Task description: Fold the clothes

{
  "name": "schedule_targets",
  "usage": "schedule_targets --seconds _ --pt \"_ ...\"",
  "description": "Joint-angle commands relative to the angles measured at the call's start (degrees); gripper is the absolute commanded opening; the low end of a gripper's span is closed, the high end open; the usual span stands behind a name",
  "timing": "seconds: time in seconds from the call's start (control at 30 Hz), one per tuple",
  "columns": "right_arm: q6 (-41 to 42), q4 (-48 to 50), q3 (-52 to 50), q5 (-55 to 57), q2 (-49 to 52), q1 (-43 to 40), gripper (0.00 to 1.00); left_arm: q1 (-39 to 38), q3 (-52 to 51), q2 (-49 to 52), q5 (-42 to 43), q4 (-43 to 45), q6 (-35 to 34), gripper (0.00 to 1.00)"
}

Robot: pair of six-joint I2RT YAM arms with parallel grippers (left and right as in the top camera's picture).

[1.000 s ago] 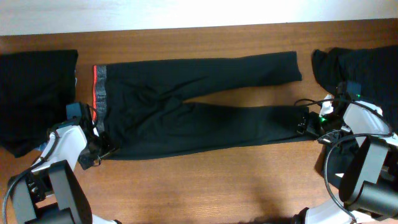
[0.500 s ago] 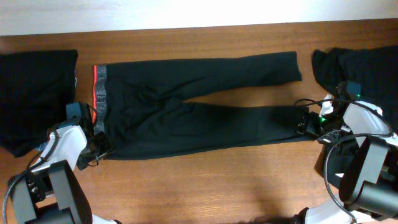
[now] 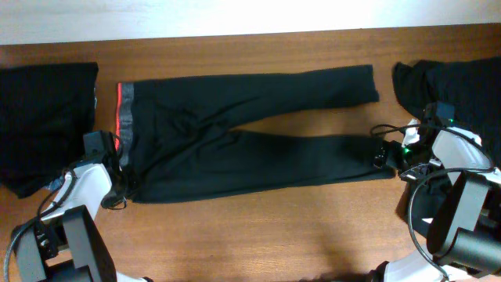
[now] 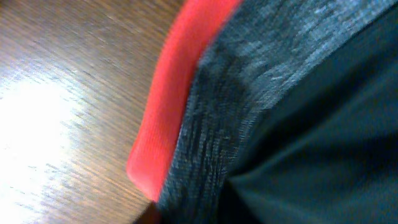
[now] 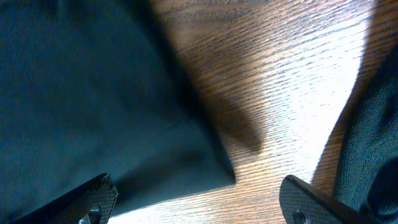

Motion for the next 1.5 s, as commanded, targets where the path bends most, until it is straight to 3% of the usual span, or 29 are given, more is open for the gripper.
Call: schedule_targets --seconds 0.0,0.53,0.9,0.97,1.07,1.13,1.17,1.47 --pt "0.2 0.0 -0.5 -0.6 0.4 0.2 0.89 0.3 -2.2 1.8 0.9 -0.3 -0.3 0.04" --pt "0.2 -0.1 -0.7 -0.3 0.8 0.2 0.88 0.3 -2.2 1.8 0.7 -3.8 -0.3 0.01" --pt "0.2 -0.4 -0.7 -0.5 8.7 0.2 0.88 0.3 -2.2 1.8 0.7 -3.8 -0.3 0.01" --pt "0.2 -0.3 -0.7 -0.7 9.4 0.2 0.82 0.3 -2.2 1.8 0.7 -3.8 -0.3 0.01" --pt "0.2 -0.5 -0.7 -0.8 9.4 0.2 0.42 0.3 -2.2 1.8 0.7 -3.8 -0.3 0.01" --pt "0.2 -0.8 -0.7 -0.8 9.4 0.2 0.09 0.3 -2.2 1.8 0.7 -3.8 -0.3 0.01" --pt "0.2 -0.9 -0.7 -0.8 9.4 0.2 0.04 0.3 -2.1 1.8 0.8 -4.0 -0.3 0.01" --pt "0.2 -7.2 5.8 -0.8 7.9 0.2 0.04 0.3 2.5 1.7 1.6 -12.3 -0.3 0.0"
